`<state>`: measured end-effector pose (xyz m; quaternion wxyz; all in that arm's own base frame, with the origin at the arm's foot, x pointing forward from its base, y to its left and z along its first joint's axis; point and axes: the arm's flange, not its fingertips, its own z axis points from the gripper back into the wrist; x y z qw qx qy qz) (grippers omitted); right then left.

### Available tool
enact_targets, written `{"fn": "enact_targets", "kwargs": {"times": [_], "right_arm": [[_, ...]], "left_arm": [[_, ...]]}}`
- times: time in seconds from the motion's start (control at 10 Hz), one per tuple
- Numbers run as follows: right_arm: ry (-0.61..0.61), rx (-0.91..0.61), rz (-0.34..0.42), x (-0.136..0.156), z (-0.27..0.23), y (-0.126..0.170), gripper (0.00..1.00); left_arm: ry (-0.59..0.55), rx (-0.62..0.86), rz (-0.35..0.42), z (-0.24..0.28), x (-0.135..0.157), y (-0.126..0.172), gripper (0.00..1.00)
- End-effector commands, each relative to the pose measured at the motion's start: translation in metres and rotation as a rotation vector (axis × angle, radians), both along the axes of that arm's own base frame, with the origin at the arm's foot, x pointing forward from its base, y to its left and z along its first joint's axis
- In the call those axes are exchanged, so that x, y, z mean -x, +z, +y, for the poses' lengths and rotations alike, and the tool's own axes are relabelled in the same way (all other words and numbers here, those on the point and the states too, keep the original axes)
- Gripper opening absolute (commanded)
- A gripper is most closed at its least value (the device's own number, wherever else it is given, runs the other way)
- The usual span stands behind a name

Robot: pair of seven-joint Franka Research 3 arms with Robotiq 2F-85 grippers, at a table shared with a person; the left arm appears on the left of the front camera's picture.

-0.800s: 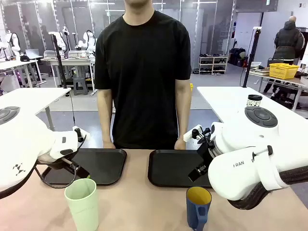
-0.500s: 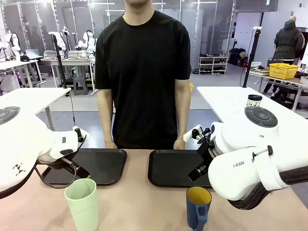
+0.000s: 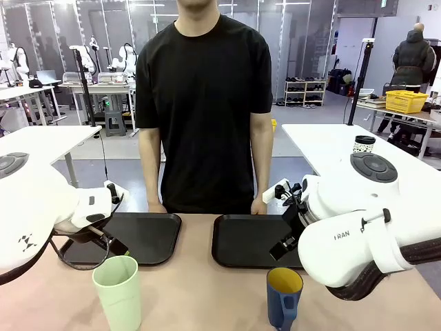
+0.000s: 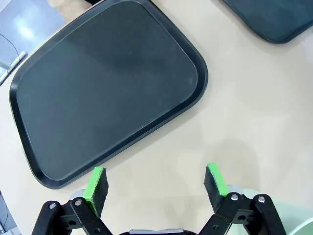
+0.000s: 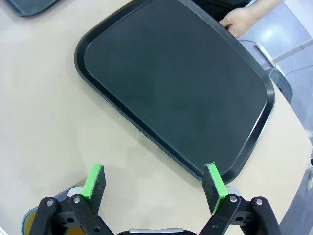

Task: Sort and store the cups by type.
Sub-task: Pick up the Reusable plastic cup.

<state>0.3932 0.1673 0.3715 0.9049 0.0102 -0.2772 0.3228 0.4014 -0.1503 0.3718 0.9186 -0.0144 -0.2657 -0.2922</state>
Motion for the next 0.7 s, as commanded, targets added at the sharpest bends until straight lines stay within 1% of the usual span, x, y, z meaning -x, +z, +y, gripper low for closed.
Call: {"fn": "enact_targets", "kwargs": {"times": [0.0, 0.6], "right_arm": [[-0.002, -0.001, 0.001, 0.0, -0.0001, 0.0, 1.0], [-0.002, -0.001, 0.001, 0.0, -0.0001, 0.0, 1.0]], "left_arm": [[0.001, 0.0, 0.0, 0.0002, -0.0001, 0.0, 1.0], [0.001, 0.0, 0.0, 0.0002, -0.0001, 0.0, 1.0]]}}
